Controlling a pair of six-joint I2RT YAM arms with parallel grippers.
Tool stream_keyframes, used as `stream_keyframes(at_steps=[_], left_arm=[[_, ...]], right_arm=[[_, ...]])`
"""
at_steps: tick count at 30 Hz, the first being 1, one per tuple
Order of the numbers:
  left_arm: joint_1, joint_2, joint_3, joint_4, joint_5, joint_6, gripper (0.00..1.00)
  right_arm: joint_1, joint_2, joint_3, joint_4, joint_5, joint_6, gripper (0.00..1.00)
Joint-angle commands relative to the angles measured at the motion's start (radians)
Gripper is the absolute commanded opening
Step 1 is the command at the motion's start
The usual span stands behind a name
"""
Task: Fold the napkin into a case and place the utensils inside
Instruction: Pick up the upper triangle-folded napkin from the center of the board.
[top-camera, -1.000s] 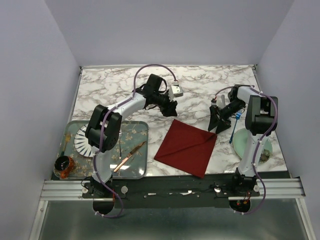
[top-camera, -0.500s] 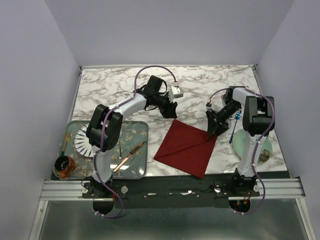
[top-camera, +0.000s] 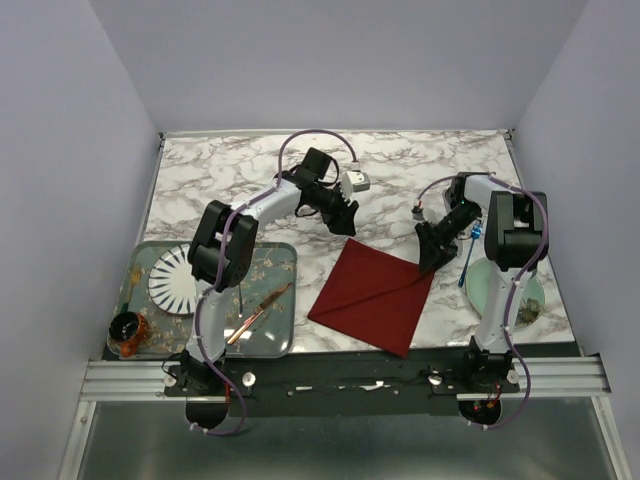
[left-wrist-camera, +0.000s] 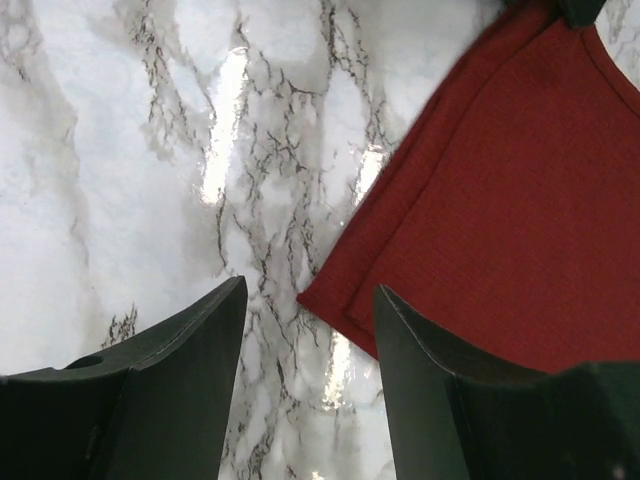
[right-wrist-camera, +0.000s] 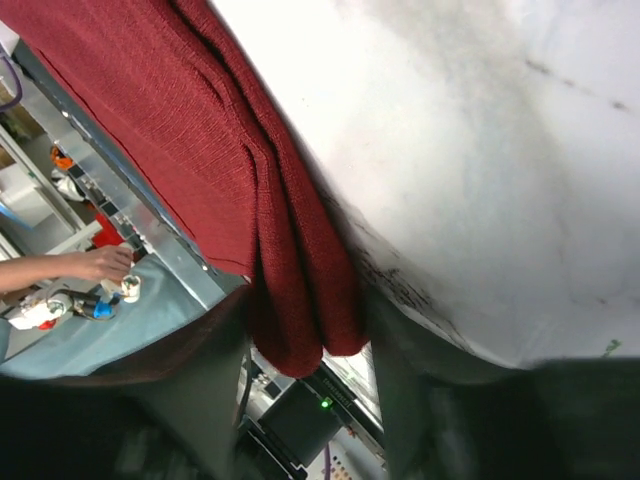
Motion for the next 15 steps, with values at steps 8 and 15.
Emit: stream_keyframes(at_steps=[8,15], left_arm=[[0.017,0.157,0.237,-0.295,-0.022,-0.127,0.80],[0.025,0.232,0.269,-0.360,0.025,-0.200,0.77]], right_arm=[[0.012,0.042,0.046,0.009,0.018,-0.030,0.21],[0.060,0.016,0.026,0.051,0.032,-0.047,0.03]])
